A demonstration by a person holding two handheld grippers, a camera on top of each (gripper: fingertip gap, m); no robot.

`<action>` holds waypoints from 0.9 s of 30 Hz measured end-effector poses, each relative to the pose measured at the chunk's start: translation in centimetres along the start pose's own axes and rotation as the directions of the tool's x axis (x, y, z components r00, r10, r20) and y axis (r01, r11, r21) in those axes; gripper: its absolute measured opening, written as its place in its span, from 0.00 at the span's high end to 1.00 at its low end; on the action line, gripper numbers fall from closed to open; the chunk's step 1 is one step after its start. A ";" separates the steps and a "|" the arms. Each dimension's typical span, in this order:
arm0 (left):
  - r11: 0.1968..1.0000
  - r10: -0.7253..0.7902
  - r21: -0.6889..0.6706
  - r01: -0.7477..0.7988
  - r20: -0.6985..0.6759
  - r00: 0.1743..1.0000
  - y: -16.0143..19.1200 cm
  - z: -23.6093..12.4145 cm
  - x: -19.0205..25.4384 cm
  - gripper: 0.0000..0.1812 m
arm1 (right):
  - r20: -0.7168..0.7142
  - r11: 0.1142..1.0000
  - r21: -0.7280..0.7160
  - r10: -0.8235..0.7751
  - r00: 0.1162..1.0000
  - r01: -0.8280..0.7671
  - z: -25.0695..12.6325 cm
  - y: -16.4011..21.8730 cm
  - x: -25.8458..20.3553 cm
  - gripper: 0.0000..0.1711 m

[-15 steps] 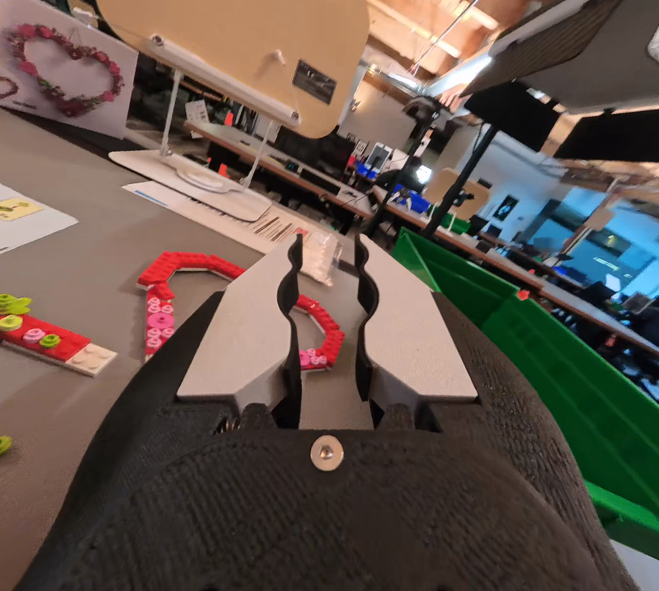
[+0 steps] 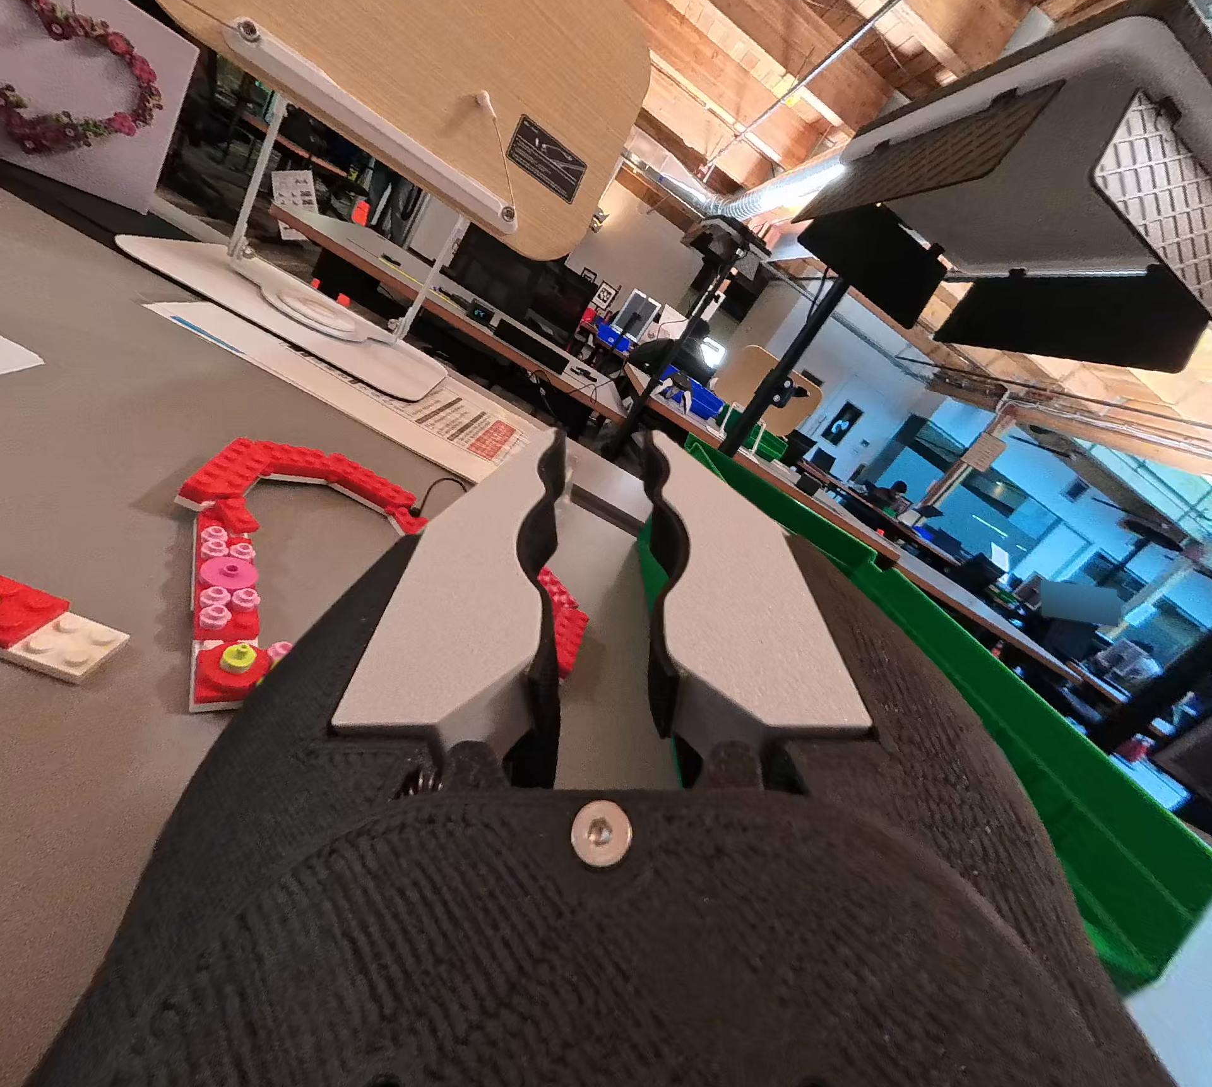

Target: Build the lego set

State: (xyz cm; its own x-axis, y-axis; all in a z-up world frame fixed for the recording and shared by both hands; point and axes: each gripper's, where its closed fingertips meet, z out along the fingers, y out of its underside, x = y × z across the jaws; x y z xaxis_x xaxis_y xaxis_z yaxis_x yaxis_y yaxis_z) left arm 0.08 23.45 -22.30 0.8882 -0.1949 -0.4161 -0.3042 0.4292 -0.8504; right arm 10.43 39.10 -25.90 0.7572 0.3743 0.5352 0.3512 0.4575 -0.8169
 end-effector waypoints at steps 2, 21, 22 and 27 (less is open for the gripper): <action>1.000 -0.005 0.015 0.006 -0.027 1.000 0.2 -0.1 0.6 0.80 | -0.006 1.000 -0.016 -0.018 1.000 0.018 0.1 0.3 0.0 0.88; 0.999 -0.033 0.020 0.035 -0.089 0.995 0.1 -0.1 2.0 0.79 | -0.030 0.996 -0.062 -0.073 0.997 0.071 0.1 0.8 0.1 0.88; 0.999 -0.032 0.019 0.034 -0.090 0.995 0.1 -0.1 2.0 0.79 | -0.029 0.996 -0.058 -0.067 0.997 0.065 0.0 0.8 0.2 0.88; 0.999 -0.022 0.021 0.024 -0.100 0.995 0.0 -0.1 2.2 0.79 | -0.018 0.999 -0.044 -0.028 0.999 0.028 -0.1 0.6 0.2 0.88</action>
State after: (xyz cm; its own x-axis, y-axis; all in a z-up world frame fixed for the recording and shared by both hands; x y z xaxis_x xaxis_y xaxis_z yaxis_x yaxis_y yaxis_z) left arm 2.00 22.91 -23.30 0.8558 -0.2912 -0.4276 -0.2756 0.4429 -0.8532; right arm 10.83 39.38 -26.29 0.7568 0.3464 0.5543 0.3957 0.4321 -0.8104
